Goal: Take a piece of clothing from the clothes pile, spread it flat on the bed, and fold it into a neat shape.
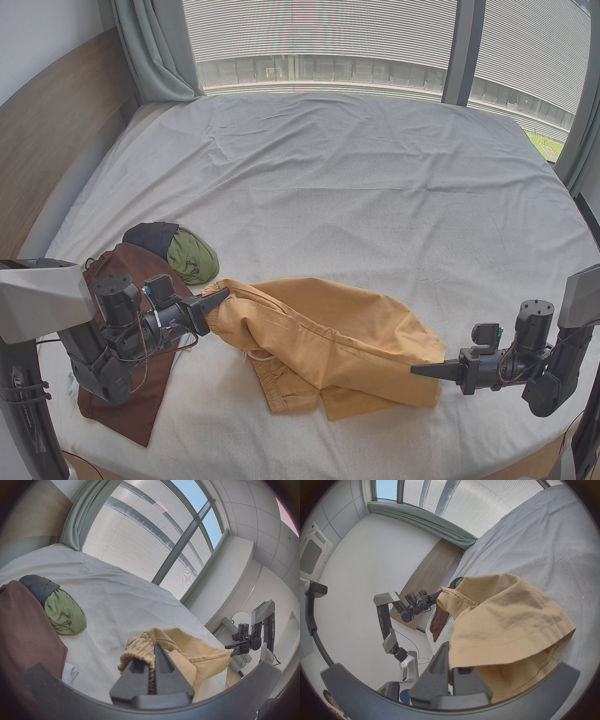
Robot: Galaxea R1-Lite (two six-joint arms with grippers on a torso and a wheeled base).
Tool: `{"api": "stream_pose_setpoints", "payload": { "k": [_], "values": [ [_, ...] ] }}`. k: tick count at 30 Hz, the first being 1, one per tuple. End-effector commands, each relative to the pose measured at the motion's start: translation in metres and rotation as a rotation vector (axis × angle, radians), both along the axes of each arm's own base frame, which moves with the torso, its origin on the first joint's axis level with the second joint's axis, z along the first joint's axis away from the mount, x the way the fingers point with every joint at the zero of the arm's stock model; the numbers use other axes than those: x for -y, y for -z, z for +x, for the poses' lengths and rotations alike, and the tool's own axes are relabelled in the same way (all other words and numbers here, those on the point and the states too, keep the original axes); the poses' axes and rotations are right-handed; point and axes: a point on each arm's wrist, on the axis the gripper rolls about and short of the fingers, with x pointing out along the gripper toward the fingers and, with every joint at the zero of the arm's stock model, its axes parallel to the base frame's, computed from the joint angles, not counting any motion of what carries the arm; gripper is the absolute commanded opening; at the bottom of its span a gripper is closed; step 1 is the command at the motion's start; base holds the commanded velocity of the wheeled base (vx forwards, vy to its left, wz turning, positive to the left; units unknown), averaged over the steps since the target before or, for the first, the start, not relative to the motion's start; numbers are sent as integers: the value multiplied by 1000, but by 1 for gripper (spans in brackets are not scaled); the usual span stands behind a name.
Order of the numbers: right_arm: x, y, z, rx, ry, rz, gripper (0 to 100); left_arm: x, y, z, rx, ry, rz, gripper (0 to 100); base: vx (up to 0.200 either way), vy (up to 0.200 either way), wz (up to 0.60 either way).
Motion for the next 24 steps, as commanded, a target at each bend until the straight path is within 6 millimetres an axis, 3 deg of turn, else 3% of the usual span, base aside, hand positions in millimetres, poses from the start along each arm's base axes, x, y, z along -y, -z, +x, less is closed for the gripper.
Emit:
{"api": "stream_pose_setpoints", "payload": {
  "k": [1,14,24],
  "values": [
    [0,-14,-2,52,0,12,0,3,-8,-2,19,8,-9,0,0,0,0],
    [1,-37,-5,136,1,33,0,5,-38,-6,113,25,-32,0,0,0,0],
    [2,-67,-7,228,28,72,0,4,-79,-21,232,36,-62,0,0,0,0]
  ]
}}
